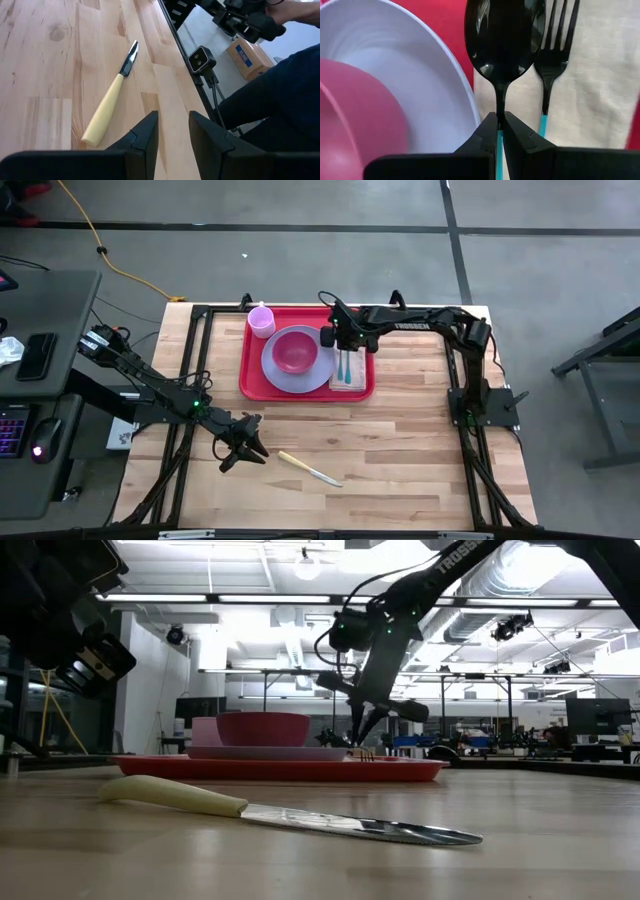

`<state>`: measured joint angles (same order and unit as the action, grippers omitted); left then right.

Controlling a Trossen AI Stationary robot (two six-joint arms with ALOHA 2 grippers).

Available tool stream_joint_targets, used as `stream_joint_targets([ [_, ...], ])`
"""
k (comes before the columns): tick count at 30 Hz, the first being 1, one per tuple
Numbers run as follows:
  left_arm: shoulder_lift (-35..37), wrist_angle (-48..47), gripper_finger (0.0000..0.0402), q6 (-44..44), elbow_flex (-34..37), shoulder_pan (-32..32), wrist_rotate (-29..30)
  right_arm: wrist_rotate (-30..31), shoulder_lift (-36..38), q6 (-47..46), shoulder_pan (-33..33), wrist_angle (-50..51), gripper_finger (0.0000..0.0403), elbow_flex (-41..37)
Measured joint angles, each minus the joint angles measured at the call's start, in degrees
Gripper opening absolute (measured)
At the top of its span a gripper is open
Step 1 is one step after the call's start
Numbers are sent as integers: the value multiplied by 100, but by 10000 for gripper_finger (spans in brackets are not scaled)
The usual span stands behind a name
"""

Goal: Set up tray
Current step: Put the blue spoon on the brown napkin

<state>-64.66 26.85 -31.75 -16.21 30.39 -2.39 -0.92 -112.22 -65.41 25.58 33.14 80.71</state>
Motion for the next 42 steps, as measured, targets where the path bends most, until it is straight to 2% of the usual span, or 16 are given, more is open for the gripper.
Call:
stream_joint_targets([
  [6,0,0,138,-27,0,0,0,-127,-235,-5,-22,-165,2,0],
  [15,0,-5,138,-68,0,0,-116,124,-257,141,38,-246,2,2],
  [42,0,-22,138,-153,0,0,-109,159,-328,265,92,-235,3,2],
])
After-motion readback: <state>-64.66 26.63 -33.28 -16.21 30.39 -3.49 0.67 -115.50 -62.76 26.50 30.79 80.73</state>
